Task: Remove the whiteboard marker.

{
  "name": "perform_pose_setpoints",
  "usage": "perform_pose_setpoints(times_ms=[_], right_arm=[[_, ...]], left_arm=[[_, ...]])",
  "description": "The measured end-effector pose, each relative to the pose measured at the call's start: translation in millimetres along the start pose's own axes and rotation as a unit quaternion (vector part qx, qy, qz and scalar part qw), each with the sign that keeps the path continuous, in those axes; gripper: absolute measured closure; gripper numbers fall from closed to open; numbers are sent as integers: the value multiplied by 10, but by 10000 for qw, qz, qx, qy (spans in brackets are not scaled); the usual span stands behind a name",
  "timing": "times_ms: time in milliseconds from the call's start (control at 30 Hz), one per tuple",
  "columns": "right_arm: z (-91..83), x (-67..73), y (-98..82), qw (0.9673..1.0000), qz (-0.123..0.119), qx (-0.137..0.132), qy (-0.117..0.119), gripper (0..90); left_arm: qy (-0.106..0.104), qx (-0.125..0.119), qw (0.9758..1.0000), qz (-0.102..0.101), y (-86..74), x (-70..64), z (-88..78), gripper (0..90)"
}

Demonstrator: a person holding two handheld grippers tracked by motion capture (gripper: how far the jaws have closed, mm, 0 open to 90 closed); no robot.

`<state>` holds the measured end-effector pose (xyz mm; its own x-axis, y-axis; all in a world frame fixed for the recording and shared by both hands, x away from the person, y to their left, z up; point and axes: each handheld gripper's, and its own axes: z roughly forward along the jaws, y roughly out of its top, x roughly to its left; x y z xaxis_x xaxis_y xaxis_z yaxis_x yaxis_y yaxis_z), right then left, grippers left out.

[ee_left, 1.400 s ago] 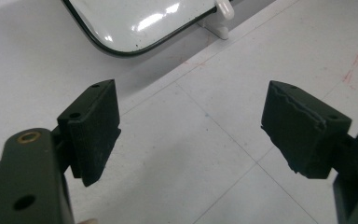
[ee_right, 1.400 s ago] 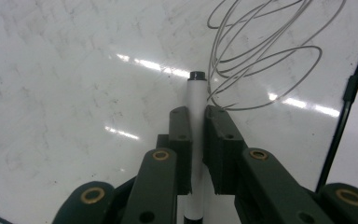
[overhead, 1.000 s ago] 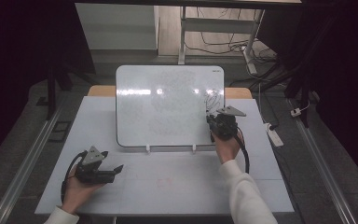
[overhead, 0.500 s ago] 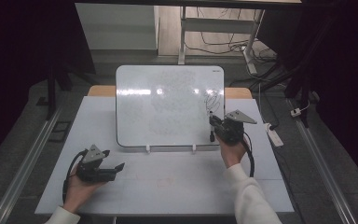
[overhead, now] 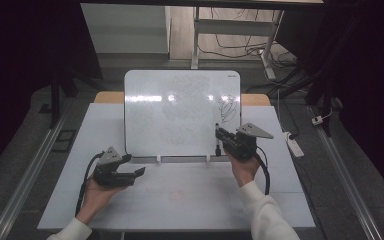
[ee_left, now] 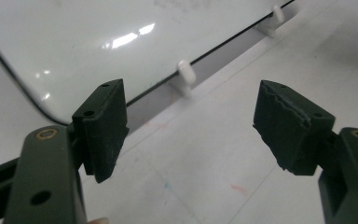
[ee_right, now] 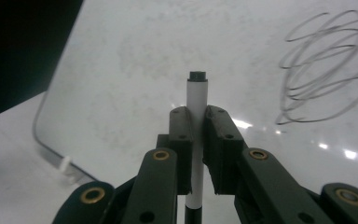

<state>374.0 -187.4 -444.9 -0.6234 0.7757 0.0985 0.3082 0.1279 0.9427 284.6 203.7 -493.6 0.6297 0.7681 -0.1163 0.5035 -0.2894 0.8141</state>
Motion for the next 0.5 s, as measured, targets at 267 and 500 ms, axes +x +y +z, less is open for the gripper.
perform_pose_setpoints(times_ms=[267, 500], right_arm=[[4, 299, 14, 9988, -109, -43, 485, 811], [12, 524, 50, 9963, -156, -125, 840, 811]], left_arm=[[-442, -230, 9988, -34, 237, -90, 84, 320], [-669, -279, 9954, 634, 746, -445, 242, 348]])
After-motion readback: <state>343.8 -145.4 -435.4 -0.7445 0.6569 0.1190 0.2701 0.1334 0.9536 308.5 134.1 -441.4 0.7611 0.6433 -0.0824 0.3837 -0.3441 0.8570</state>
